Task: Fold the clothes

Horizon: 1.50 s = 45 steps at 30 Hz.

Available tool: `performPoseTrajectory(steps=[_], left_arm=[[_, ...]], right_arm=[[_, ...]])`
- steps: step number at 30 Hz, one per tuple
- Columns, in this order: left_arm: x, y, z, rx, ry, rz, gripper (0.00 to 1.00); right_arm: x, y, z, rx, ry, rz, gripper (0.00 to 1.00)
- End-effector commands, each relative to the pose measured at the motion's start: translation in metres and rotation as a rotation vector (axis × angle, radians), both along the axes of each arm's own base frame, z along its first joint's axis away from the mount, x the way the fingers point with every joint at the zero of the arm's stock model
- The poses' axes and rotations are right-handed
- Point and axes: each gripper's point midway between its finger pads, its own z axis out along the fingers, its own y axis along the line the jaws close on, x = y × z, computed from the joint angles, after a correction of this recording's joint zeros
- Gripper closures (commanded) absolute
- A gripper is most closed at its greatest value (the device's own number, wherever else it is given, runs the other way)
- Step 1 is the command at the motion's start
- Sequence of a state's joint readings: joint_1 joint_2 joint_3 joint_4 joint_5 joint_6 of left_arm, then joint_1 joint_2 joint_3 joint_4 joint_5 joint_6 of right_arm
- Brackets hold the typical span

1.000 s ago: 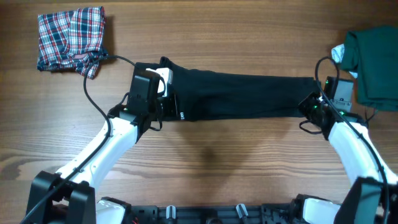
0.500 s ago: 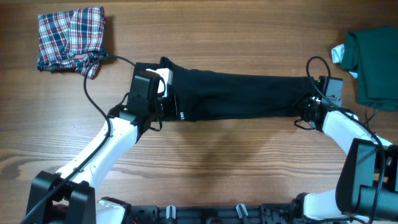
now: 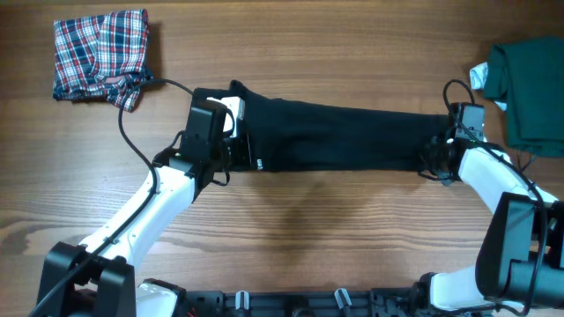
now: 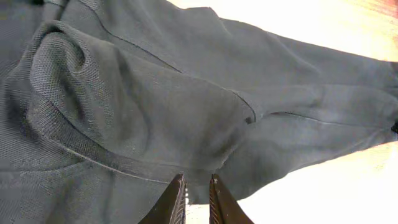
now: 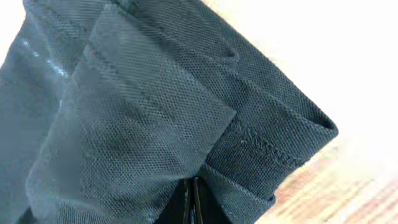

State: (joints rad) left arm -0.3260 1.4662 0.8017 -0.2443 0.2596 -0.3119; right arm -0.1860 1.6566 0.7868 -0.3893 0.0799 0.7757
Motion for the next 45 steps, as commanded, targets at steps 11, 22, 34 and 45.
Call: performPoseTrajectory(steps=[11, 22, 34, 45], left_arm=[[0.003, 0.002, 0.004, 0.008, -0.017, 0.002, 0.80], [0.003, 0.002, 0.004, 0.009, -0.016, 0.002, 0.77], [0.001, 0.003, 0.002, 0.012, -0.007, 0.002, 0.69], [0.001, 0.003, 0.002, 0.012, -0.006, 0.002, 0.65]], right_arm=[[-0.008, -0.015, 0.031, -0.098, 0.077, 0.093, 0.17], [0.034, -0.003, 0.111, -0.198, -0.187, 0.549, 0.00], [0.035, -0.050, 0.034, 0.065, -0.244, 0.623, 0.00], [0.045, -0.040, 0.007, 0.214, -0.343, 0.646, 0.00]])
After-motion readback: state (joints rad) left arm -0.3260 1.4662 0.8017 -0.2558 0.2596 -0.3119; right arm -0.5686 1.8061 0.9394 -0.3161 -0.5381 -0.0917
